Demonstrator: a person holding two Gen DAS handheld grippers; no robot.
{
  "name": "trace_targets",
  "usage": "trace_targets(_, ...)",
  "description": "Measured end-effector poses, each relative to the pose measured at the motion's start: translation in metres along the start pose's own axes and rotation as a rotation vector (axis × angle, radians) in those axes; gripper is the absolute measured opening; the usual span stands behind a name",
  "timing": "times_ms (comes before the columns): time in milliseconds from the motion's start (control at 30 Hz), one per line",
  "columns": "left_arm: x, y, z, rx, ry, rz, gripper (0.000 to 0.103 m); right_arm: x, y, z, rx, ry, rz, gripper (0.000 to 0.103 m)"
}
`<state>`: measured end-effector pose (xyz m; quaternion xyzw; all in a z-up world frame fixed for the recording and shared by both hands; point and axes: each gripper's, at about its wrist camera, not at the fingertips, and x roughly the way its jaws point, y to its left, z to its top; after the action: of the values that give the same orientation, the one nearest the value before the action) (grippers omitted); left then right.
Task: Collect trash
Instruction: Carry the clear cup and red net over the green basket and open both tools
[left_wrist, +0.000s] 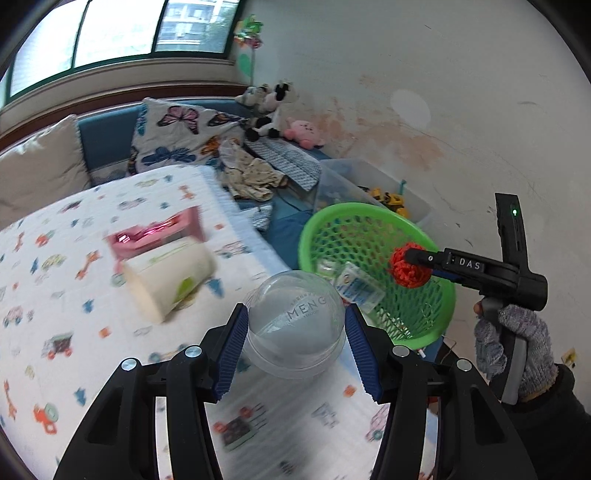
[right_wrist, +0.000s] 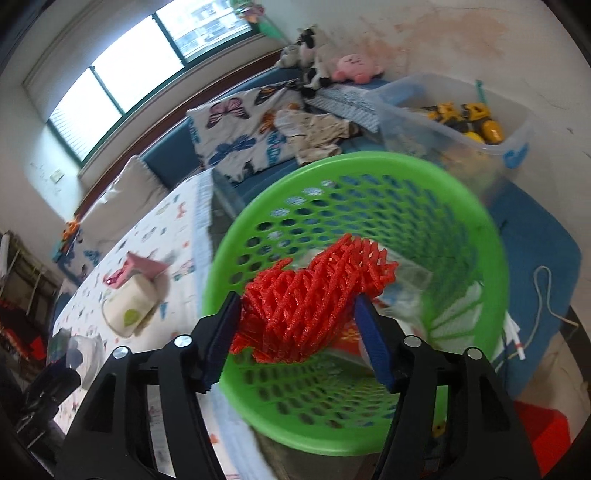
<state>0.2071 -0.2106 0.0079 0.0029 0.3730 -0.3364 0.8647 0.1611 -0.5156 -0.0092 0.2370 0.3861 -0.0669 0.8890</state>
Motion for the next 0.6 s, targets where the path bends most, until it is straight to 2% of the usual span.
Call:
trace_targets(200,0.025,-0.027,0.018,0.039,0.017,-0.036,0.053,-0.013,-0.023,-0.002,0.030,-0.024,-0.007,0.075)
trace_targets(600,0.083,-0.069,0.038,0.087,0.073,-0.063,0.053,-0.044,-0.037,-0.015,0.045,-0.064,0.032,0.075)
